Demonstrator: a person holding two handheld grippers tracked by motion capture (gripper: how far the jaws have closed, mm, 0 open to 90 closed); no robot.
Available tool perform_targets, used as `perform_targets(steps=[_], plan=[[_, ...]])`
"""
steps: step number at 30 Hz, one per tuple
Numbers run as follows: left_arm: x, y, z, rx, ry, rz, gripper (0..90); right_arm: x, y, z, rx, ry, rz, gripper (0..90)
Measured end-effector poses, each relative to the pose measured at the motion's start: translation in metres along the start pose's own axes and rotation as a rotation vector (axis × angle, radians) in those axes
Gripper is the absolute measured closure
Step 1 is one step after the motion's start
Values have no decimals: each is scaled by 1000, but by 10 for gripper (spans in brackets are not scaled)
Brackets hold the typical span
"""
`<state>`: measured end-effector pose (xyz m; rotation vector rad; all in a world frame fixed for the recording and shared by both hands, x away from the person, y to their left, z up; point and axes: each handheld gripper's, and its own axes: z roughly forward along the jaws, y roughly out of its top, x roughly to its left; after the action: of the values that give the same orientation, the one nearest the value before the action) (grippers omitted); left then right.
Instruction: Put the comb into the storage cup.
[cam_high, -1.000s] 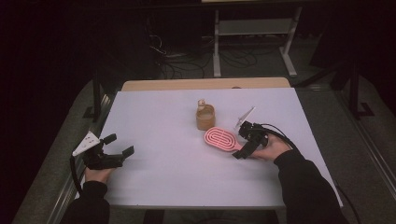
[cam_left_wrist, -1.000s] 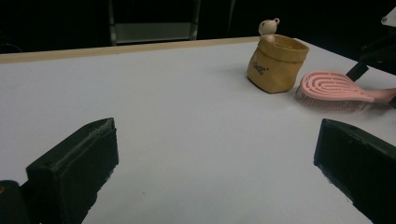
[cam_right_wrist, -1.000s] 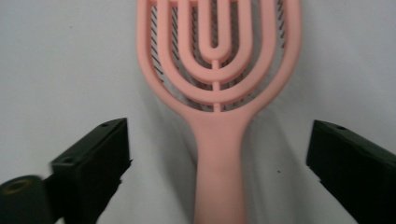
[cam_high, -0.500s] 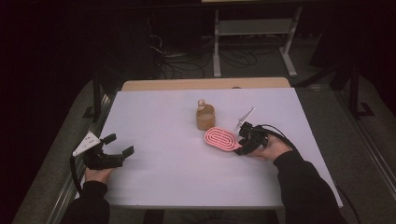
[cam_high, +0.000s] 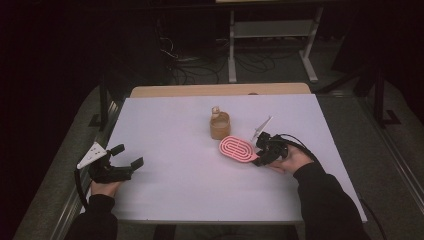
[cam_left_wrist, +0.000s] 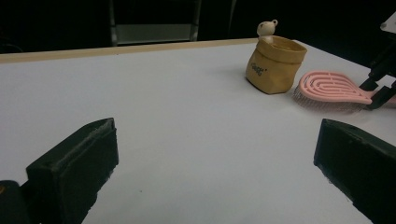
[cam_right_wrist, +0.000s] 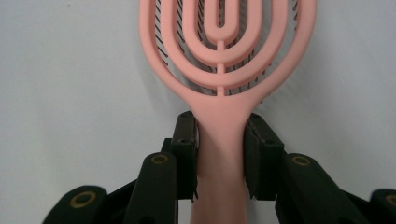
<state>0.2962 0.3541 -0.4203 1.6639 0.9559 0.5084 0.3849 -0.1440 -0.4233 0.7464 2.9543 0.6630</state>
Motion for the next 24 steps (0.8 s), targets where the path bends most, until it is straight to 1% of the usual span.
perform_targets(steps=[6,9,12,15,20,24], plan=[[0,0,1,2,0,-2,0,3,0,-8,-34,-17,-7,684],[0,-1,0,2,1,-5,0,3,0,-12,-33,-26,-5,686],[0,-1,0,1,-2,-6,0,3,-1,-16,-39,-29,-3,688],[0,-1,0,0,-4,-7,0,4,-1,-21,-59,-28,-3,690],[0,-1,0,-1,-4,-8,0,8,2,-30,-75,-33,-18,690],[0,-1,0,0,-5,-8,0,13,8,-42,-105,-47,-35,691]])
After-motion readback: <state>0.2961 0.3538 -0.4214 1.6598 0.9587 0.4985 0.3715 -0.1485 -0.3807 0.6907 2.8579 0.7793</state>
